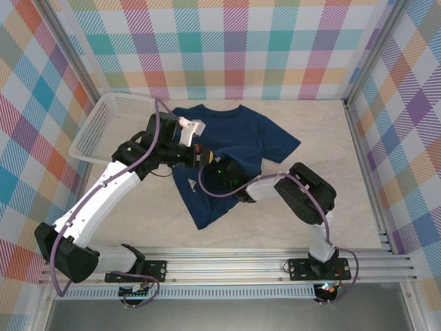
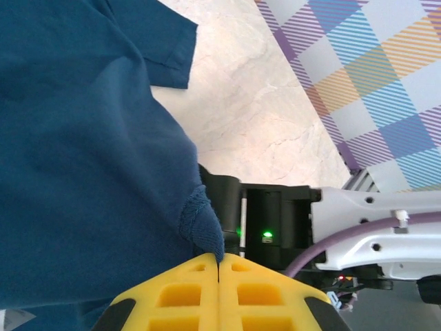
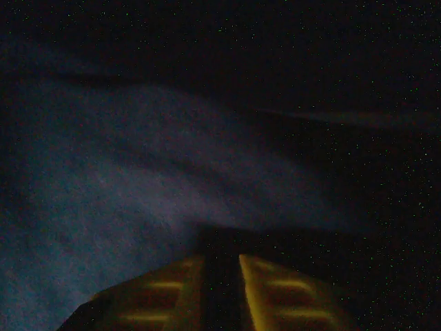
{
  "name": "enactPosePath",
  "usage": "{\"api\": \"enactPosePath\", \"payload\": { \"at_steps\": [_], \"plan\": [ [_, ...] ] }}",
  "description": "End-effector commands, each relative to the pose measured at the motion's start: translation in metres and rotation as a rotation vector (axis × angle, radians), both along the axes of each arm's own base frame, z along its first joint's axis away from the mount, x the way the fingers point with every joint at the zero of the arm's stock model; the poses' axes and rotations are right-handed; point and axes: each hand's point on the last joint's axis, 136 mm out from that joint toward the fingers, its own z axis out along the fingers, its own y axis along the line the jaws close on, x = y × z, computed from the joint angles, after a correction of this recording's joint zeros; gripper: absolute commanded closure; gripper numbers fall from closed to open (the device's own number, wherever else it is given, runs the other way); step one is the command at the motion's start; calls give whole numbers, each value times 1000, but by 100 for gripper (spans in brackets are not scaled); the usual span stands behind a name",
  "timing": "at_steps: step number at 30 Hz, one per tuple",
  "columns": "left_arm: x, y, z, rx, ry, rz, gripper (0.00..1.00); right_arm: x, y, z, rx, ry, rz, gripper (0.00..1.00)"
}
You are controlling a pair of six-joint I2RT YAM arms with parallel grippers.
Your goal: Fold the inside-out t-shirt
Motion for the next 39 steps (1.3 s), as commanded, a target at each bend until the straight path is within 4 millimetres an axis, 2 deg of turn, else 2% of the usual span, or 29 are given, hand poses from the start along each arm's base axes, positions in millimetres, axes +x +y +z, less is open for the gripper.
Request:
{"api": "enactPosePath", "payload": {
  "at_steps": [1, 6, 10, 12, 16, 20, 22, 27, 33, 39],
  "plan": [
    [-5, -11, 44, -130, -65, -48, 100, 6, 21, 2, 20, 18, 48, 79],
    [-12, -22, 57, -149, -83, -88, 100, 21, 34, 13, 28, -2, 37, 71],
    [-14, -24, 62, -144, -91, -89, 100, 32, 31, 18, 47, -10, -17, 67],
    [-11, -18, 60, -115, -102, -55, 100, 30, 33, 24, 101, -17, 1, 66],
    [2, -1, 43, 1, -110, 44, 100, 22, 43, 52, 223, -125, 99, 65],
    [-2, -2, 41, 1, -96, 24, 100, 36, 37, 61, 248, -123, 52, 64],
    [-5, -4, 47, -23, -103, 12, 100, 45, 28, 55, 219, -93, -28, 63],
    [-15, -8, 68, -91, -136, -30, 100, 65, 11, 42, 285, 7, -191, 60],
    [-24, -16, 92, -182, -157, -81, 100, 76, 12, 36, 305, 62, -266, 56],
    [-28, -21, 120, -254, -194, -109, 100, 78, 4, 31, 207, 91, -298, 54]
  ]
}}
